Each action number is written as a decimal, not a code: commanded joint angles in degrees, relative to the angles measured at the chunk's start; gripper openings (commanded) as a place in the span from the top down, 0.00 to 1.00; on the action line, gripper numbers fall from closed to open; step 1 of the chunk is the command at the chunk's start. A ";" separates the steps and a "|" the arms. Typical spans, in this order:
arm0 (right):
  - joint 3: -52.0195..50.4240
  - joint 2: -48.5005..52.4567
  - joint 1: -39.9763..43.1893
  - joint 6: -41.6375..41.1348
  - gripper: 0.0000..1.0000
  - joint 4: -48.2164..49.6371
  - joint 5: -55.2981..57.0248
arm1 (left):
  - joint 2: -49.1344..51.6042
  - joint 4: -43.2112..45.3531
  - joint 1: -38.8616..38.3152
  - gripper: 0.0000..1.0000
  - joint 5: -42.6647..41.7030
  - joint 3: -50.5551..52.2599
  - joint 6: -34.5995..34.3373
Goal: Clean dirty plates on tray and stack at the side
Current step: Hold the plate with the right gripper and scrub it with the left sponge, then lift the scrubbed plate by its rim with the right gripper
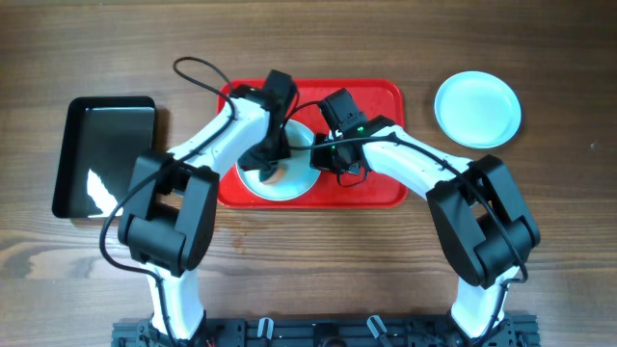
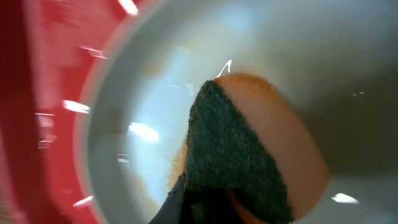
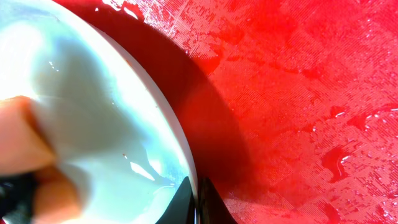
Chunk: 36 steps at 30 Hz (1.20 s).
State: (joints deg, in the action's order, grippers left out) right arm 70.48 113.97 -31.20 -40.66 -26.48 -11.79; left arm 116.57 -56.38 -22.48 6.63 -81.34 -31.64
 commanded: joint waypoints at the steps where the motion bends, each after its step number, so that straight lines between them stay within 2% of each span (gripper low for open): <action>1: -0.57 1.44 0.52 0.17 0.96 -0.55 2.80 | 1.62 -0.68 4.79 0.96 11.65 1.49 -0.31; 5: -0.59 1.44 0.52 0.13 0.96 -0.55 2.80 | 1.62 2.08 7.10 0.96 13.88 1.49 -0.04; 9: -0.59 1.44 0.52 0.13 0.96 -0.57 2.80 | 1.62 8.39 8.39 0.96 14.34 1.49 4.61; 11: -0.59 1.44 0.52 0.15 0.96 -0.57 2.82 | 1.51 10.43 8.48 0.96 16.06 1.11 4.63; 19: -0.57 1.44 0.50 0.48 0.96 -0.59 3.45 | -0.44 10.54 8.48 0.96 17.27 -5.77 4.61; 27: -0.57 1.44 0.50 0.79 0.96 -1.25 4.63 | -7.65 10.25 8.46 0.96 17.03 -8.63 4.63; 33: 1.16 0.90 0.55 3.06 0.96 -3.10 8.39 | -11.32 5.31 8.52 0.96 9.84 -8.63 4.37; 36: 4.55 -0.28 0.57 6.34 0.96 -6.62 13.35 | -11.41 2.38 8.52 0.96 1.14 -8.61 4.44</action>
State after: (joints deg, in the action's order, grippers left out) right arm 72.29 114.10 -31.03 -38.76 -30.15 -7.99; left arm 106.21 -51.90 -13.87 17.52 -89.03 -27.49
